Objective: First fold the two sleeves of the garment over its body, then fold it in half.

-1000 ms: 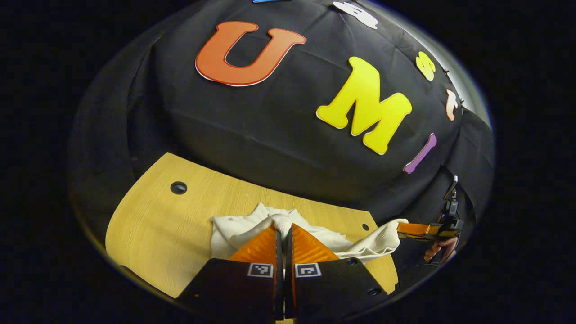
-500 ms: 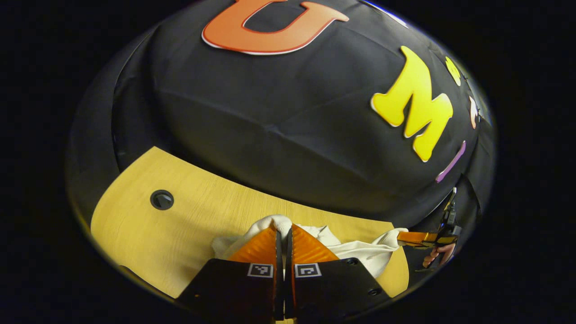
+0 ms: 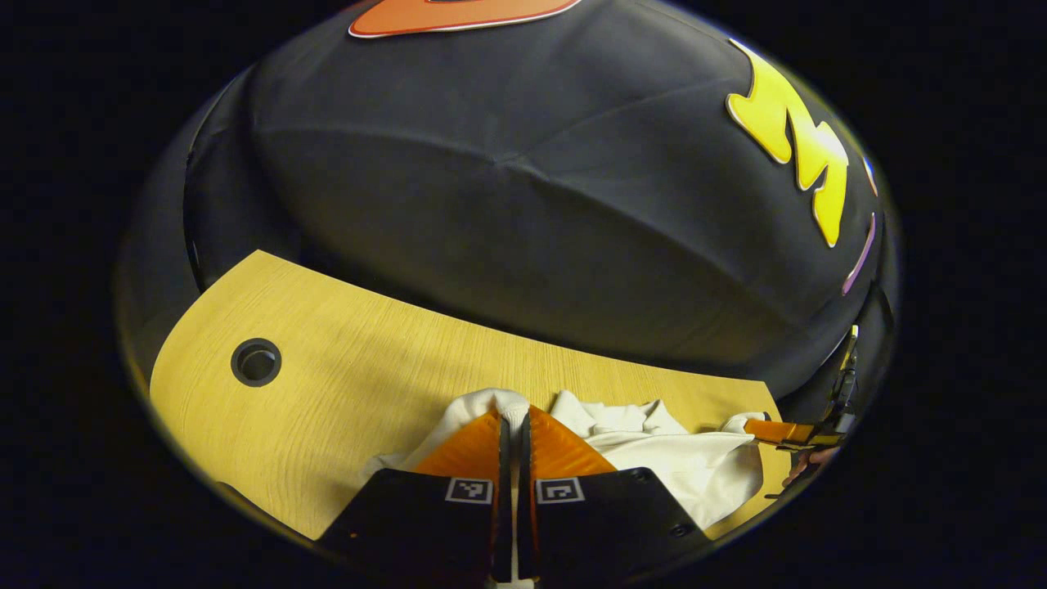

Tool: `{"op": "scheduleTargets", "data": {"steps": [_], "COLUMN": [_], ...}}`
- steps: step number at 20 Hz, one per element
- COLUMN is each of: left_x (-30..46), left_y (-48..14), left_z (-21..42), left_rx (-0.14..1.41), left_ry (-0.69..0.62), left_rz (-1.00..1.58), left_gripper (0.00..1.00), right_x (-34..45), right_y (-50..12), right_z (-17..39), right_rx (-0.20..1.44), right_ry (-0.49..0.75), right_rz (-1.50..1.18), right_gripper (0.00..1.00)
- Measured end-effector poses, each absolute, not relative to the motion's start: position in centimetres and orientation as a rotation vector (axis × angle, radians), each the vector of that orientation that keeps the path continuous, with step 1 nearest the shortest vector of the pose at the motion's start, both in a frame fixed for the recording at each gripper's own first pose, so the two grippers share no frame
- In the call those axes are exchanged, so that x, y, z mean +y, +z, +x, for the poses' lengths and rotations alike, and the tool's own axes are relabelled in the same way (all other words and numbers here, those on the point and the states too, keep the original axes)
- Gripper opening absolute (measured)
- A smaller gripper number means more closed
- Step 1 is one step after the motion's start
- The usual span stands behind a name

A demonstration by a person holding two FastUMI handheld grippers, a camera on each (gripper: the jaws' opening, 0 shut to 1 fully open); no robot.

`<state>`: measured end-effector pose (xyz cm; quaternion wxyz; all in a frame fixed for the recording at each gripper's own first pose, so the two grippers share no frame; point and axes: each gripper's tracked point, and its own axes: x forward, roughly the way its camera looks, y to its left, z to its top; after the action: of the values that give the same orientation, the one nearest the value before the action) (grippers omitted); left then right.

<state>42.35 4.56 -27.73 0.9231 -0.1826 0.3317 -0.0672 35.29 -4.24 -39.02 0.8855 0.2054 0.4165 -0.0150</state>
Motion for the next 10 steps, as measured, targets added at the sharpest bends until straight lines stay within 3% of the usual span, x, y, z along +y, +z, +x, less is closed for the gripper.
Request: {"op": "scheduleTargets", "data": {"steps": [2, 3, 5, 6, 7, 8, 10], "left_x": [4.5, 4.1, 4.3, 4.8, 5.6, 6.5, 7.7], "left_y": [-27.9, -27.8, -26.7, -25.9, -25.1, -23.9, -21.2], "left_z": [42.4, 42.1, 42.1, 42.4, 42.9, 42.8, 41.7], "left_rx": [0.687, 0.696, 0.682, 0.655, 0.624, 0.599, 0.568], "left_ry": [-0.129, -0.137, -0.128, -0.113, -0.085, -0.069, -0.044], "left_rz": [-0.374, -0.371, -0.349, -0.336, -0.316, -0.3, -0.28], "left_gripper": [0.14, 0.17, 0.48, 0.57, 0.6, 0.89, 0.96], "right_x": [-3.9, -4.1, -4.8, -5.4, -5.9, -6.0, -6.6], "right_y": [-38.9, -38.1, -36.5, -35.7, -34.9, -34.1, -32.1], "right_z": [35.4, 35.4, 35.3, 35.2, 35.0, 34.8, 33.7], "right_rx": [0.855, 0.84, 0.797, 0.778, 0.764, 0.747, 0.718], "right_ry": [-0.033, -0.034, -0.041, -0.054, -0.065, -0.057, -0.064], "right_rz": [0.443, 0.443, 0.416, 0.4, 0.384, 0.387, 0.362], "right_gripper": [0.2, 0.34, 0.4, 0.51, 0.43, 0.51, 0.7]}}
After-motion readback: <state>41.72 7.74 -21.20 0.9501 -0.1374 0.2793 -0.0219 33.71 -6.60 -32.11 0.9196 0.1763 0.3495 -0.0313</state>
